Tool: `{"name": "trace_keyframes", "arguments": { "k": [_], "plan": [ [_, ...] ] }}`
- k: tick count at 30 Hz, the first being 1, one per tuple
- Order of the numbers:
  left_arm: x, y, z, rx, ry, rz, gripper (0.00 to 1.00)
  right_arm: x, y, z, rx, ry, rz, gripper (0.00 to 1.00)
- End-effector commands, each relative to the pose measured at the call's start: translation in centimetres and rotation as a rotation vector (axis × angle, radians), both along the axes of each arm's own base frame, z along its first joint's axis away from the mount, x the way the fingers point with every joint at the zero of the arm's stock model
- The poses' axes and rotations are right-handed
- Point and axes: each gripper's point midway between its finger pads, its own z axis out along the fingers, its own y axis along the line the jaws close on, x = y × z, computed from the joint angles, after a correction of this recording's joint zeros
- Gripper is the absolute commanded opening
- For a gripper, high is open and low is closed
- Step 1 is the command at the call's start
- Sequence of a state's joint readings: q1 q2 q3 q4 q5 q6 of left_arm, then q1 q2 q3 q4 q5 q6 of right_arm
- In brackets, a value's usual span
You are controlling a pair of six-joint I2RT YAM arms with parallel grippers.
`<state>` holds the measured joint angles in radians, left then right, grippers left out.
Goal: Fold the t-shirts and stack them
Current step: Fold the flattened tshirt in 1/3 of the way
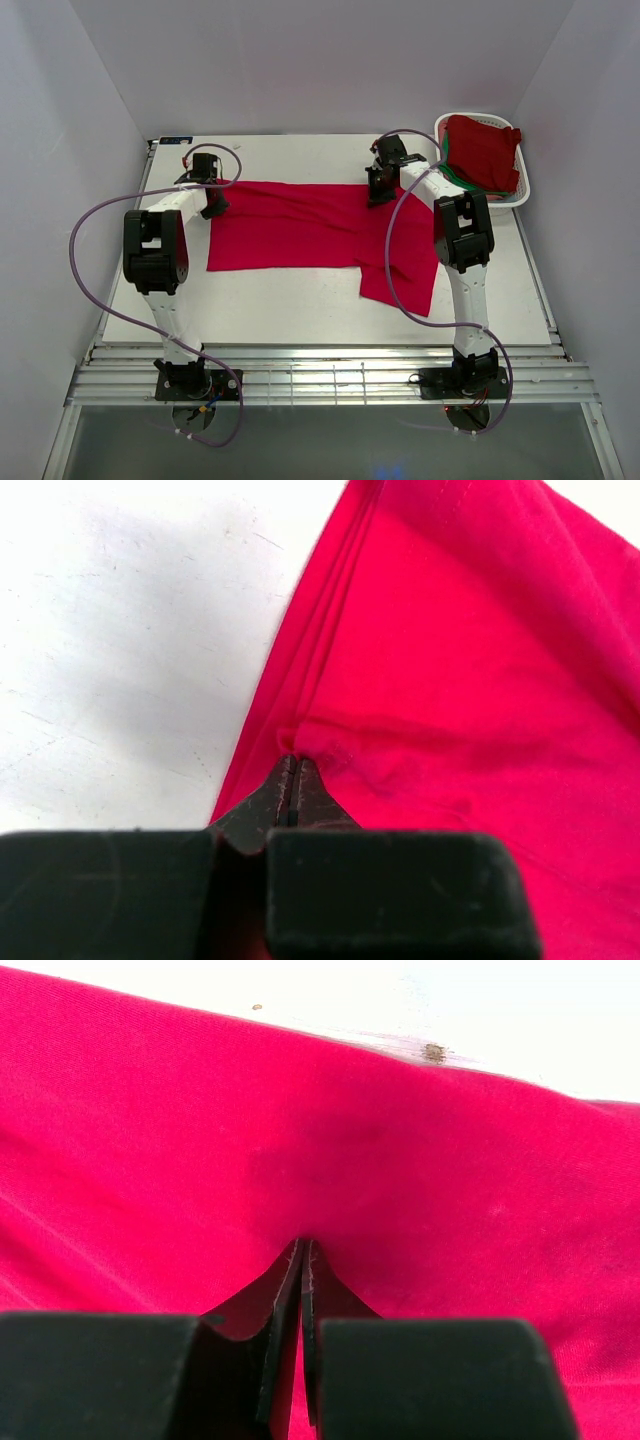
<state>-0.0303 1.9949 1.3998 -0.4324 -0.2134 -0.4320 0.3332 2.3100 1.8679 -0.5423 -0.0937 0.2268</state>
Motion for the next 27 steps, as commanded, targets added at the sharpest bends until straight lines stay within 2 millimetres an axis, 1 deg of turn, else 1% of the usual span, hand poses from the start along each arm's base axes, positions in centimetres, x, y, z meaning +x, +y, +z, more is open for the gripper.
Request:
{"name": "trace_keyframes", "arguments": {
  "k": [1, 2, 3, 5, 6, 7, 9, 10, 11, 15, 18, 19, 20, 22, 23, 27],
  "plan": [
    [0.4, 0.4, 1.8, 0.026, -0.050, 0.008, 0.00, -2.9, -0.5, -3.0, -0.047, 0.128, 0.030, 0.08],
    [0.2, 0.4, 1.9, 0.028, -0.051, 0.007, 0.00, -3.0, -0.4, -3.6, -0.052, 0.143, 0.030, 0.08],
    [0.2, 0.4, 2.3, 0.030, -0.057, 0.007, 0.00, -3.1, -0.5, -3.6, -0.054, 0.146, 0.029, 0.08],
    [-0.5, 0.5, 2.1, 0.034, -0.047, 0.007, 0.00, -3.1, -0.6, -4.0, -0.057, 0.155, 0.024, 0.08],
    [-0.7, 0.5, 2.5, 0.031, -0.053, 0.011, 0.00, -3.2, -0.7, -4.1, -0.060, 0.159, 0.020, 0.08],
    [-1.4, 0.6, 2.1, 0.033, -0.041, 0.015, 0.00, -3.3, -0.7, -4.1, -0.062, 0.160, 0.021, 0.08],
    [-2.1, 0.6, 2.2, 0.031, -0.040, 0.025, 0.00, -3.3, -0.8, -4.3, -0.066, 0.161, 0.018, 0.08],
    [-2.3, 0.6, 2.6, 0.027, -0.051, 0.030, 0.00, -3.4, -0.8, -4.4, -0.068, 0.165, 0.018, 0.08],
    [-2.9, 0.7, 2.3, 0.028, -0.041, 0.032, 0.00, -3.3, -0.9, -4.3, -0.069, 0.163, 0.018, 0.08],
    [-3.0, 0.8, 2.7, 0.032, -0.053, 0.037, 0.00, -3.4, -0.9, -4.3, -0.072, 0.165, 0.019, 0.08],
    [-3.3, 0.8, 3.3, 0.031, -0.063, 0.040, 0.00, -3.5, -1.0, -4.3, -0.074, 0.166, 0.018, 0.08],
    [-3.4, 0.9, 3.6, 0.033, -0.068, 0.044, 0.00, -3.6, -1.0, -4.4, -0.076, 0.168, 0.016, 0.08],
    [-3.6, 0.9, 4.4, 0.034, -0.084, 0.050, 0.00, -3.7, -1.1, -4.4, -0.076, 0.170, 0.015, 0.08],
    [-4.3, 1.2, 4.6, 0.043, -0.088, 0.058, 0.00, -4.0, -1.2, -4.7, -0.082, 0.179, 0.015, 0.08],
    [-4.5, 1.2, 5.1, 0.044, -0.100, 0.058, 0.00, -4.1, -1.3, -5.0, -0.087, 0.187, 0.015, 0.08],
    [-5.8, 1.6, 4.7, 0.066, -0.078, 0.065, 0.00, -4.4, -1.5, -5.5, -0.096, 0.204, 0.012, 0.08]
  ]
}}
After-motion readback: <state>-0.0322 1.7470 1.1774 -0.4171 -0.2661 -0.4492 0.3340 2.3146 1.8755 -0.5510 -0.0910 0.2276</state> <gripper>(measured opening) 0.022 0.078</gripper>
